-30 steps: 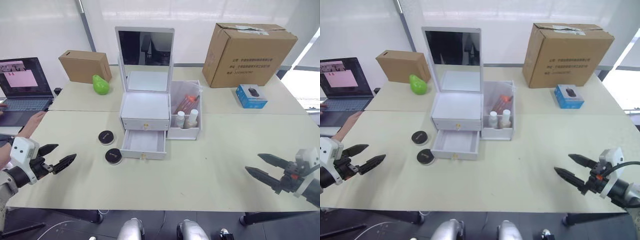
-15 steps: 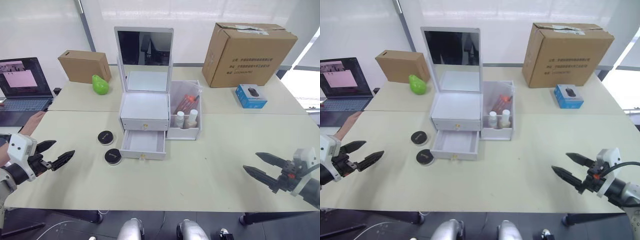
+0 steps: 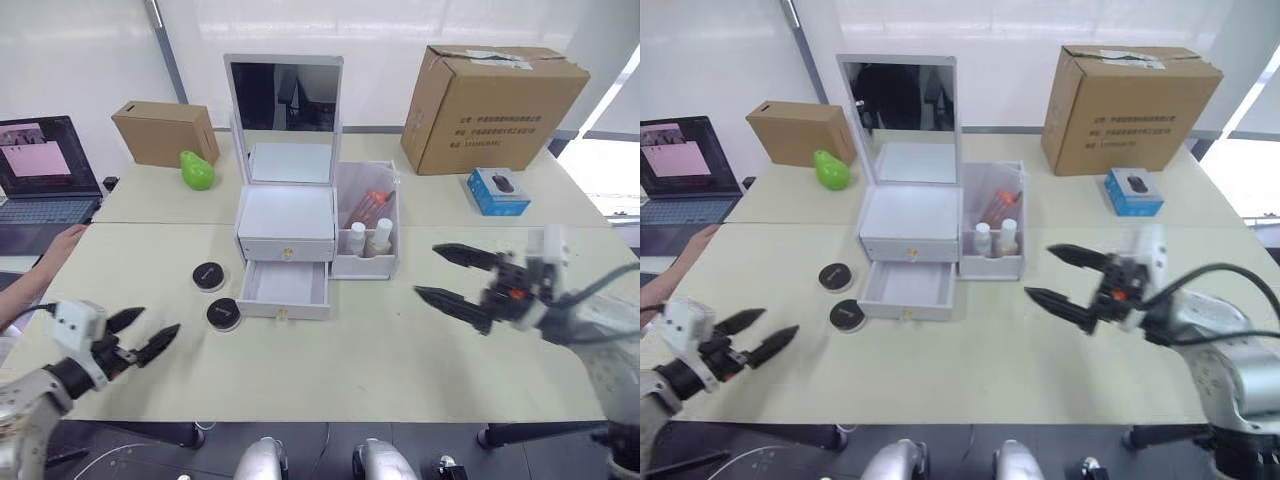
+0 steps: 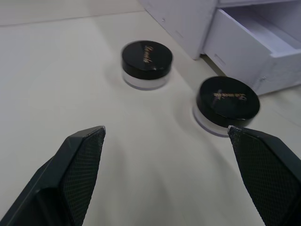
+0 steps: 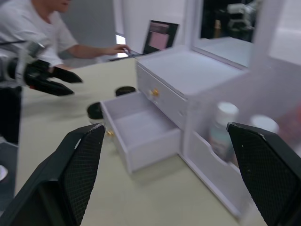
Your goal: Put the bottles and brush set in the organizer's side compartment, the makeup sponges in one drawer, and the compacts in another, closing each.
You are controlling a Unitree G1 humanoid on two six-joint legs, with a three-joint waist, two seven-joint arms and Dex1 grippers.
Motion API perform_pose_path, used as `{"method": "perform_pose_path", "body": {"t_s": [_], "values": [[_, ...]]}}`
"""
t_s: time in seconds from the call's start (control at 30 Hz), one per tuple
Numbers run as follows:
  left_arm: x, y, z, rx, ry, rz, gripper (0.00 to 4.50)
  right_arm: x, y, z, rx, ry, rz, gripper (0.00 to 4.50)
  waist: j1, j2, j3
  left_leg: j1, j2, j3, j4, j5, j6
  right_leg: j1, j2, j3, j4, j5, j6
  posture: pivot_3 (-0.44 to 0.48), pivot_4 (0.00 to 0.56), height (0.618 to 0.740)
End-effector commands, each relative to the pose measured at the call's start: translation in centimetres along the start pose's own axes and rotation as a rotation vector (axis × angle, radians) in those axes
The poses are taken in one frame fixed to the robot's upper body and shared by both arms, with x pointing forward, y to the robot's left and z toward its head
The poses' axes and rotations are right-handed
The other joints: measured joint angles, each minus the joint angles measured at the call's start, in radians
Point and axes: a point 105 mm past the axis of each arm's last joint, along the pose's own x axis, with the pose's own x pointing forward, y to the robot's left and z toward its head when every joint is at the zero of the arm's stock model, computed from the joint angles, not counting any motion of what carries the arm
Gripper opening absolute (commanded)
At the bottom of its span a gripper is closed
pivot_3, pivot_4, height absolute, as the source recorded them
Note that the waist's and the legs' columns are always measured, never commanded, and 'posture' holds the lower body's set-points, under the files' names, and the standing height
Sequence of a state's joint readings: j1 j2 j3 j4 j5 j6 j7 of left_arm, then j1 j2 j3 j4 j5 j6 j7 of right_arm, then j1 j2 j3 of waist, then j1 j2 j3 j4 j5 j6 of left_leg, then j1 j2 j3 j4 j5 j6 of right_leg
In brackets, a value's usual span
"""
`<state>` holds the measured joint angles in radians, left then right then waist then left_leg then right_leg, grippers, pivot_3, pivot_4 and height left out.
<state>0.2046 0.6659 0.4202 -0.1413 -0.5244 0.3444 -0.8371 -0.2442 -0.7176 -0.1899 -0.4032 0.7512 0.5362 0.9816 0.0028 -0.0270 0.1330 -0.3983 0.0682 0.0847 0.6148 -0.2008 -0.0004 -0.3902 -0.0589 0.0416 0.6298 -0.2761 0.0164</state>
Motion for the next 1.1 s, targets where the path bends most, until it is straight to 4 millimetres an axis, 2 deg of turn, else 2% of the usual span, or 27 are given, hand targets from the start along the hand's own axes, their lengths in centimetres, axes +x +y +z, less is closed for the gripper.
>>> {"method": "perform_pose_path", "body": {"t_s": [0.03,0.13,0.23,0.53,0.77,0.8,0.87,0.93,1.1], "values": [[2.0,-1.3,0.8,0.065,-0.020,-0.096,4.48,1.9,1.0,0.9,-0.026,-0.014,0.093,4.50,0.007,0.000,0.000,-0.001,0.000,0.000,0.000,0.001,0.001,0.000,0.000,0.000,0.000,0.000,0.000,0.000,0.150,0.740],[3.7,-1.9,0.4,0.103,-0.003,-0.162,4.48,3.1,1.6,1.2,-0.033,-0.017,0.156,4.50,0.008,0.000,0.000,0.000,-0.001,0.001,0.001,0.001,0.001,0.000,0.000,0.001,0.000,0.000,-0.001,0.000,0.150,0.740],[4.6,-2.3,0.2,0.120,0.004,-0.215,4.48,3.6,1.8,1.4,-0.041,-0.018,0.184,4.50,0.006,-0.001,-0.001,0.000,-0.001,0.000,0.001,0.001,0.001,0.000,0.000,0.000,0.000,0.001,-0.001,0.000,0.150,0.740],[7.1,-2.2,-0.6,0.193,0.034,-0.299,4.48,4.0,2.0,1.4,-0.038,-0.017,0.184,4.50,0.005,-0.001,-0.001,0.000,0.000,0.000,0.001,0.001,0.002,-0.001,0.001,0.000,0.001,0.001,-0.001,0.000,0.150,0.740],[7.6,-2.3,-0.2,0.191,0.004,-0.314,4.48,3.8,2.1,1.0,-0.027,-0.008,0.158,4.50,0.005,-0.001,-0.001,0.000,0.000,0.001,0.001,0.001,0.002,0.000,0.001,0.000,0.002,0.001,0.000,0.000,0.150,0.740],[7.6,-2.2,-0.1,0.189,0.002,-0.315,4.09,3.8,2.1,0.9,-0.025,-0.007,0.156,4.50,0.005,-0.001,-0.001,0.000,0.000,0.000,0.001,0.001,0.002,0.000,0.001,0.000,0.002,0.001,0.000,0.000,0.150,0.740],[7.6,-2.2,-0.1,0.188,-0.001,-0.317,3.69,3.7,2.2,0.8,-0.021,-0.005,0.151,4.50,0.005,-0.001,-0.001,0.000,0.000,0.000,0.001,0.001,0.002,0.000,0.001,0.000,0.002,0.001,0.000,0.000,0.150,0.740],[7.6,-2.1,0.0,0.188,-0.003,-0.317,3.01,3.7,2.2,0.7,-0.020,-0.004,0.149,4.50,0.005,-0.001,-0.001,0.000,0.000,0.000,0.001,0.001,0.002,0.000,0.001,0.000,0.002,0.001,0.000,0.000,0.150,0.740],[7.2,-1.7,0.4,0.187,-0.011,-0.302,2.92,3.8,2.3,0.5,-0.015,-0.001,0.148,4.50,0.005,-0.001,-0.001,0.000,0.000,0.000,0.001,0.001,0.002,0.000,0.001,0.000,0.002,0.001,0.000,0.000,0.150,0.740]]}}
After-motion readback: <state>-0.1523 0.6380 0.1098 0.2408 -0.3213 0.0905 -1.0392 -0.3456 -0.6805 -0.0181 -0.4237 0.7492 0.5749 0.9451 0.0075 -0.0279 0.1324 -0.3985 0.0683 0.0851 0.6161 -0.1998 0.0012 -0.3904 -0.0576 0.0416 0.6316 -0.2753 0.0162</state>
